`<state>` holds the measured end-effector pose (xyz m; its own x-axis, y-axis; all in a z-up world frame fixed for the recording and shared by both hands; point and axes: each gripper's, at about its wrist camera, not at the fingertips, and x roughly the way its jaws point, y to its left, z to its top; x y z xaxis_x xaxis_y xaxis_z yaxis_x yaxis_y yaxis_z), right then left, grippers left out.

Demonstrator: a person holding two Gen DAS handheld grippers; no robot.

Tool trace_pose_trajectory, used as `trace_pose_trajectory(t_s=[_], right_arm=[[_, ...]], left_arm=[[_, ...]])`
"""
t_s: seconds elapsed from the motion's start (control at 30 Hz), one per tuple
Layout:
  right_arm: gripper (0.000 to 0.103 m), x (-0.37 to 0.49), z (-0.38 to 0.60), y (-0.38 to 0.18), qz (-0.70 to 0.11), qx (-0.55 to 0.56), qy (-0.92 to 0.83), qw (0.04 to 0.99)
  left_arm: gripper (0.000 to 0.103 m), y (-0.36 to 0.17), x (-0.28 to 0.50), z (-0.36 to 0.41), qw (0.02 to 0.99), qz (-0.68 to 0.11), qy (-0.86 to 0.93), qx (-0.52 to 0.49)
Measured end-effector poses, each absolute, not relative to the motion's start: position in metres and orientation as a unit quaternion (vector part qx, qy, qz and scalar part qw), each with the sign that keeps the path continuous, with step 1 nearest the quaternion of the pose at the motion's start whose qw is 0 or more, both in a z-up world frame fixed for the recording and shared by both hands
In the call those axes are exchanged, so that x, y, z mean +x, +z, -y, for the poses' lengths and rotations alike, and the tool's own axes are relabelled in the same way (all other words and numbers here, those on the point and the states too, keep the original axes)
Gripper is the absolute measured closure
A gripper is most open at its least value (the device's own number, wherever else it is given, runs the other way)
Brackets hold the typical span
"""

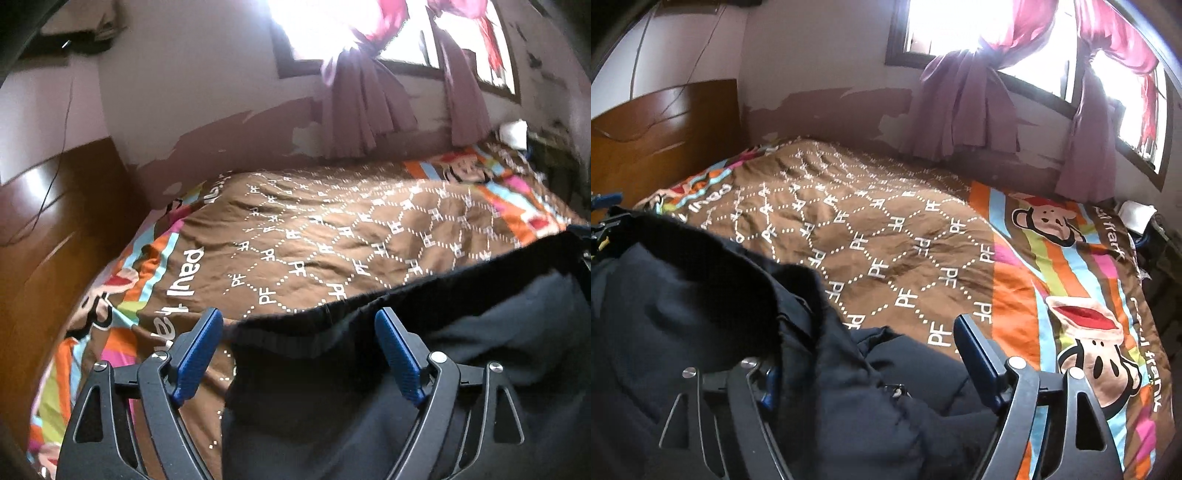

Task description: Fold large clothes

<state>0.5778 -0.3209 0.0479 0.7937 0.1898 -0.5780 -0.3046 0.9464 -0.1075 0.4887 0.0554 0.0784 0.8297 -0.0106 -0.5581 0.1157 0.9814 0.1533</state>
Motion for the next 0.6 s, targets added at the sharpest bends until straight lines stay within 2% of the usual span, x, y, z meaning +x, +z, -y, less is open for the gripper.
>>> trace_pose_trajectory(t_s=[0.07, 0.17, 0.33, 0.6], right_arm=[[0.023, 0.578, 0.329, 0.056, -0.286, -0.08, 0.138, 0.945], [0.014, 0.577, 0.348, 0.072, -0.27, -0.023, 0.159, 0.95], [0.01, 0.568, 0.369, 0.093, -0.237, 0.066, 0.198, 0.949], [0.006, 0.519, 0.342, 0.086, -0.27, 0.063, 0.259, 0.925]], left_arm=[[0.023, 0.086, 0.488, -0.064, 0.956, -0.284, -0.032, 0.069], [0.021, 0.093, 0.487, -0.074, 0.958, -0.283, -0.033, 0.037], [0.02, 0.095, 0.475, -0.082, 0.957, -0.287, -0.046, -0.01], [0.02, 0.104, 0.408, -0.06, 0.96, -0.258, -0.106, -0.006]])
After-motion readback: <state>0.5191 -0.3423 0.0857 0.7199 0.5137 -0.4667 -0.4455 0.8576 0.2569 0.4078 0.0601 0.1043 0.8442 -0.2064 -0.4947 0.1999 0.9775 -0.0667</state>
